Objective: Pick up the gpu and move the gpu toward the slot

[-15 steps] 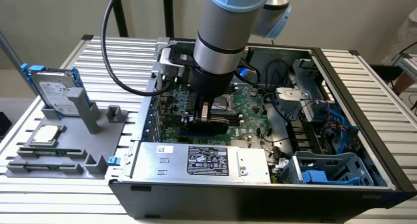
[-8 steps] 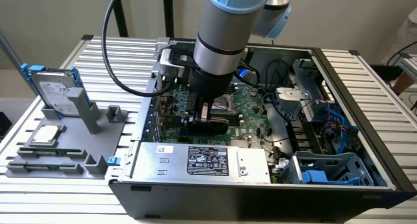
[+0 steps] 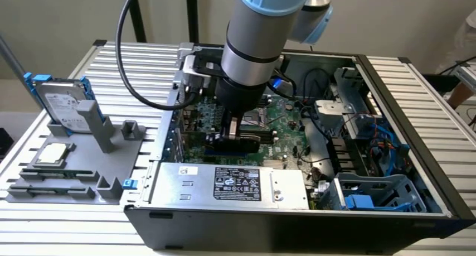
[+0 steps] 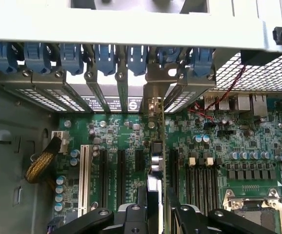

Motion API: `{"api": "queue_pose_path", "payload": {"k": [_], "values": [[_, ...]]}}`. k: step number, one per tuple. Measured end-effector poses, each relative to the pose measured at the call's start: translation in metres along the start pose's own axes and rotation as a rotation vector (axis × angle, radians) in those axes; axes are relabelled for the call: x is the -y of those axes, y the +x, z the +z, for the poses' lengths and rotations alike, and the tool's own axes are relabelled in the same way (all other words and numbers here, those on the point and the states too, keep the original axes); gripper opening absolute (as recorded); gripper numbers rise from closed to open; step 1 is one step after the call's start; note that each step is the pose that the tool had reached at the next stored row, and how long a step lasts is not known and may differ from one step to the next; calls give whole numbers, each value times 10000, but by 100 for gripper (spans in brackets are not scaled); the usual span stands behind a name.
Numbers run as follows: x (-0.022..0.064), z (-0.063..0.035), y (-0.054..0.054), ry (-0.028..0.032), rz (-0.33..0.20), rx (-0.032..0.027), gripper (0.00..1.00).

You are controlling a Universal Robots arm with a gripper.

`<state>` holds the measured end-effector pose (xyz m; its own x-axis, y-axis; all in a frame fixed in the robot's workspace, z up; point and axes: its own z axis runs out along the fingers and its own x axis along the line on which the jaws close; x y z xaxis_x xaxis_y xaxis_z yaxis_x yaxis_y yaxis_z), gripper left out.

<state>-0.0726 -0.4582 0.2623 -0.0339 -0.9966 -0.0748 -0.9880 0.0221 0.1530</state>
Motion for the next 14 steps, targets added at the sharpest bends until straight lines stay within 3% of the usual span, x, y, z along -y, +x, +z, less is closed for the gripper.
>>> {"api": "queue_pose_path", "payload": {"k": [14], "values": [[5,18,1,-17,-44,-10,26]]}}
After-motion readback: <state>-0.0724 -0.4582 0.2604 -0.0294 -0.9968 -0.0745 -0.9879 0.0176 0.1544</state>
